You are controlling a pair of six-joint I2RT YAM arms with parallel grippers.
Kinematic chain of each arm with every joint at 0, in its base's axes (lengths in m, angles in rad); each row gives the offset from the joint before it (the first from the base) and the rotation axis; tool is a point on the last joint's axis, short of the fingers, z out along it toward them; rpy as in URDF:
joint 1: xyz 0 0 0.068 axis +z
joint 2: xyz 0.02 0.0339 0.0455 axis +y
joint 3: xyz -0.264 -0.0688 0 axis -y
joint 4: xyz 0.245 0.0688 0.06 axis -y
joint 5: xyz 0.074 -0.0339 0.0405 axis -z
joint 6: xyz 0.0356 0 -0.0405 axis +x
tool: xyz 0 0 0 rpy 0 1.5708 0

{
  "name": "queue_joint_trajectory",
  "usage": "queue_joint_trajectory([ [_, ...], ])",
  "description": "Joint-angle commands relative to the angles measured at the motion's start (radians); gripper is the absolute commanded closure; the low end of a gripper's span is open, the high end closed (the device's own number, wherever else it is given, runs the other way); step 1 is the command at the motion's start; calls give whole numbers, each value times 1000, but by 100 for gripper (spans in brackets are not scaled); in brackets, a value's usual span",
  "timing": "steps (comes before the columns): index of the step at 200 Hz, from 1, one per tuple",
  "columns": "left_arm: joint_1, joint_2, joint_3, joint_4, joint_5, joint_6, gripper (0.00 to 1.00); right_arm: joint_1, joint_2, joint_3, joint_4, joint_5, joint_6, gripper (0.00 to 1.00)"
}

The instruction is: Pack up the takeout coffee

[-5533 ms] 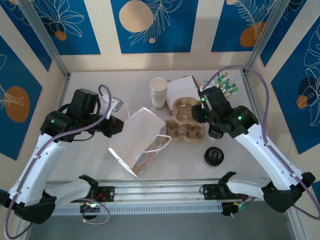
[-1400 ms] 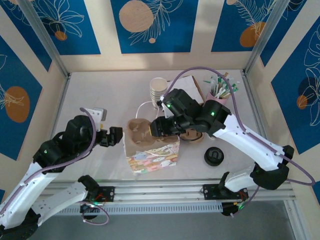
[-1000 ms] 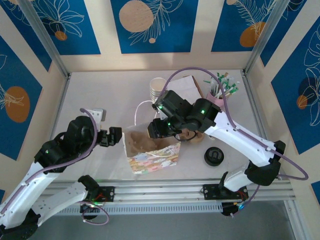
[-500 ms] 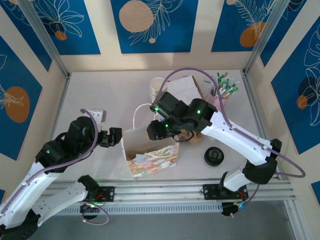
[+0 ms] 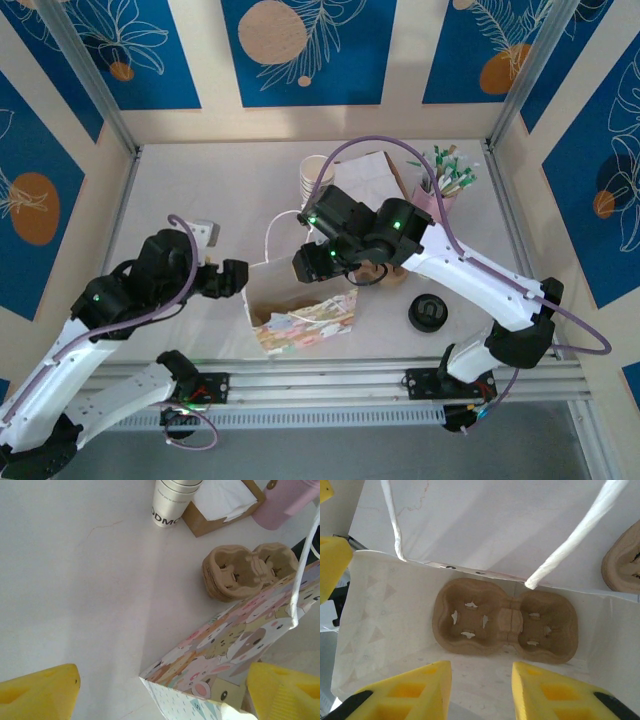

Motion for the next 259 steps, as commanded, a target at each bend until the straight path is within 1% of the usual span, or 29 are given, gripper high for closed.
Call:
queue_joint_trajectory([
  [1, -7, -10, 42, -67, 23, -31, 13, 10, -16, 9, 3, -3, -22, 62],
  [41, -7, -8, 45, -98, 76, -57, 13, 9, -17, 7, 7, -4, -26, 62],
  [175, -6, -7, 66, -182, 85, -103, 15, 11, -15, -8, 17, 2, -35, 62],
  [220, -7, -9, 42, -152, 140, -119, 18, 12, -14, -11, 16, 11, -38, 62],
  [259, -7, -8, 23, -115, 182, -129, 18, 18, -12, -11, 3, 24, -40, 62],
])
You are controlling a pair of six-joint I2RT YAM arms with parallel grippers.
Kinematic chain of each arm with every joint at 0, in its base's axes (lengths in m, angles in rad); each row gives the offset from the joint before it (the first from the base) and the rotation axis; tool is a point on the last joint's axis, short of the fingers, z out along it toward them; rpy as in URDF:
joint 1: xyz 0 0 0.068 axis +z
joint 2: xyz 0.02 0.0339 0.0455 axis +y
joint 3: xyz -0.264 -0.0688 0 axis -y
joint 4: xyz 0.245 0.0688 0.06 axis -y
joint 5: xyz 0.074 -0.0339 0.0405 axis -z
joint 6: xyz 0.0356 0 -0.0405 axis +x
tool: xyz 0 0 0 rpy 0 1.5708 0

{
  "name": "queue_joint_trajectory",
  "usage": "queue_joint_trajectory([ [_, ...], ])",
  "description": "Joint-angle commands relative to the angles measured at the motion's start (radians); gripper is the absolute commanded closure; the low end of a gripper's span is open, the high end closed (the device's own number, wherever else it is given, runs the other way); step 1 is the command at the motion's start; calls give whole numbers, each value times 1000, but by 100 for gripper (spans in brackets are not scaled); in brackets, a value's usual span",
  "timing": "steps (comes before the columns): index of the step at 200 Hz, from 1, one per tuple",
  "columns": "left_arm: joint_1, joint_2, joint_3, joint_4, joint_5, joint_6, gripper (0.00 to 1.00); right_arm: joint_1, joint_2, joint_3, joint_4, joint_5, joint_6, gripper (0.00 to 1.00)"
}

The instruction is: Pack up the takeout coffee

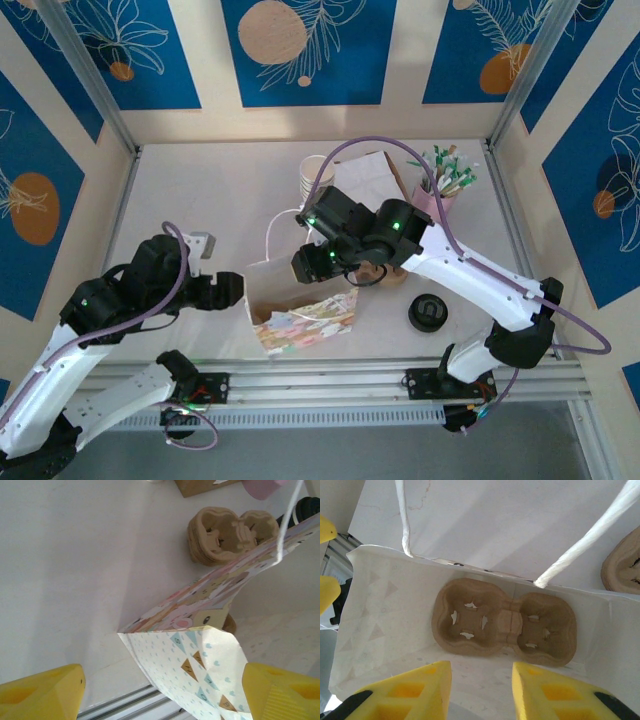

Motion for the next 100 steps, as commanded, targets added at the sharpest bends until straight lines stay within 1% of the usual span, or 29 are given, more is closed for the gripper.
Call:
queue_joint_trajectory([
  [1, -7, -2, -13, 24, 46, -24, 18, 12, -12, -8, -5, 17, -22, 62],
  [60, -7, -3, -37, 65, 84, -32, 20, 39, -9, 1, -34, 56, -35, 62],
  [100, -7, -2, -55, 87, 96, -40, 25, 57, -11, 22, -45, 41, -57, 62],
])
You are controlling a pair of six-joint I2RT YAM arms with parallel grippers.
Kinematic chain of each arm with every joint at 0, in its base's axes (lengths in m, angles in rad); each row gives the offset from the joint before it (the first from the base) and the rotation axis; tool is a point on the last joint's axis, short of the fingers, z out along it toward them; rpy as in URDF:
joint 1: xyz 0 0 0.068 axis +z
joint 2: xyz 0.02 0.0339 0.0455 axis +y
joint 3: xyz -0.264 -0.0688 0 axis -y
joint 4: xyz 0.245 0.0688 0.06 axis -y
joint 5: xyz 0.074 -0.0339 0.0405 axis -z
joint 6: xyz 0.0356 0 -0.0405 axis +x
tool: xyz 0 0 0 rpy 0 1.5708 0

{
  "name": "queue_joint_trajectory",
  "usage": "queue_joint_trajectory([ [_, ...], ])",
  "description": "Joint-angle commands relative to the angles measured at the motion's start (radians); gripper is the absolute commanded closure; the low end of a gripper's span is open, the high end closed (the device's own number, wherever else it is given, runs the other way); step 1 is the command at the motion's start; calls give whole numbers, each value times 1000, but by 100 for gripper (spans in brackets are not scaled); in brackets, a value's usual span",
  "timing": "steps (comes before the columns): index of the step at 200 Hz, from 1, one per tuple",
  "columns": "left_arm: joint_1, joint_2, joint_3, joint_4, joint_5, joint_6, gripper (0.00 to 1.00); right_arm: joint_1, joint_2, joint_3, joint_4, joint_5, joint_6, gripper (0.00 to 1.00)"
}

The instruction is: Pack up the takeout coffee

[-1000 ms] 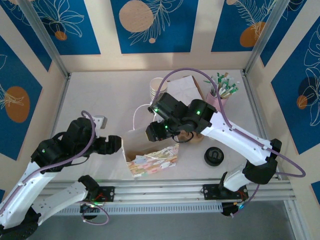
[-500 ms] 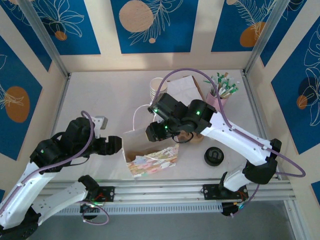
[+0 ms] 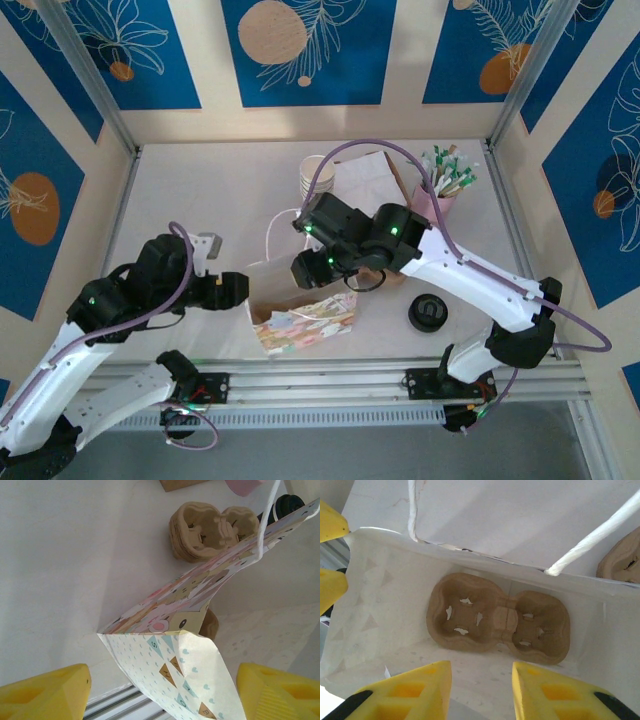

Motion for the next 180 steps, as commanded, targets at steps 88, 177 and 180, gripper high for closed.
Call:
queue_joint_trajectory([
  [88, -7, -1, -45, 68, 46, -15, 27, 23, 111, 103, -62, -32, -56, 71],
  [177, -7, -3, -63, 61, 0, -3, 27, 31, 95, 18, 47, -75, -285, 78],
  [180, -7, -4, -63, 62, -1, -1, 27, 31, 87, 10, 57, -75, -300, 78],
])
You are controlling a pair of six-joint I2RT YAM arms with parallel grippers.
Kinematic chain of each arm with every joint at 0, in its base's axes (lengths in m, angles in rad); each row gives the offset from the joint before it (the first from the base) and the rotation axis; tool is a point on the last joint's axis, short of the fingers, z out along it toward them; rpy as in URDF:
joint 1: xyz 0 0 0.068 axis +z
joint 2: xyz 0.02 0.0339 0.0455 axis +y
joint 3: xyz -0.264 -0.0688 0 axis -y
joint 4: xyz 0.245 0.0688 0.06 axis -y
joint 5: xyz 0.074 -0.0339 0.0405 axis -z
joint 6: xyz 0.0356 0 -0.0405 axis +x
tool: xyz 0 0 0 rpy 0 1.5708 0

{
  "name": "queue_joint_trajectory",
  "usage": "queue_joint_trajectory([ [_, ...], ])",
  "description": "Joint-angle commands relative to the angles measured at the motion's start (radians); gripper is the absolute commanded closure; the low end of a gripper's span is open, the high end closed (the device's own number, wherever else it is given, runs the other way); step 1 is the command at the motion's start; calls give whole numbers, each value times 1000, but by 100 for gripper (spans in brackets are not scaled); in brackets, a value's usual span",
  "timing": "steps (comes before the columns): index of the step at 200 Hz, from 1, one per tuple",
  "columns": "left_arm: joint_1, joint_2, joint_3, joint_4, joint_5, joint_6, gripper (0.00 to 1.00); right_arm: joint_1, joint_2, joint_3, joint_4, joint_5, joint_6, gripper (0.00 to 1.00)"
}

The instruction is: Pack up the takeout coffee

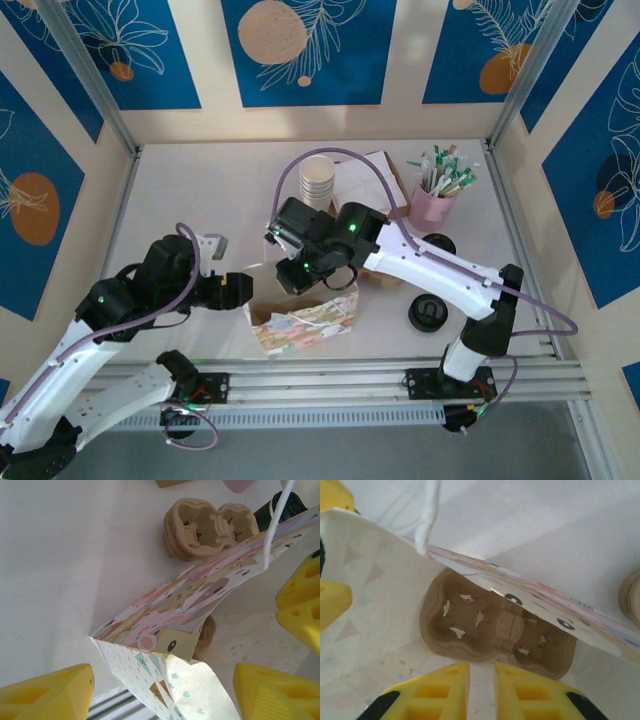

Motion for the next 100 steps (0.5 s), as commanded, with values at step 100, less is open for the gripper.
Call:
queue_joint_trajectory([
  [100, -7, 46, -17, 124, -8, 59, 27, 5, -202, -182, 181, -37, -467, 85],
])
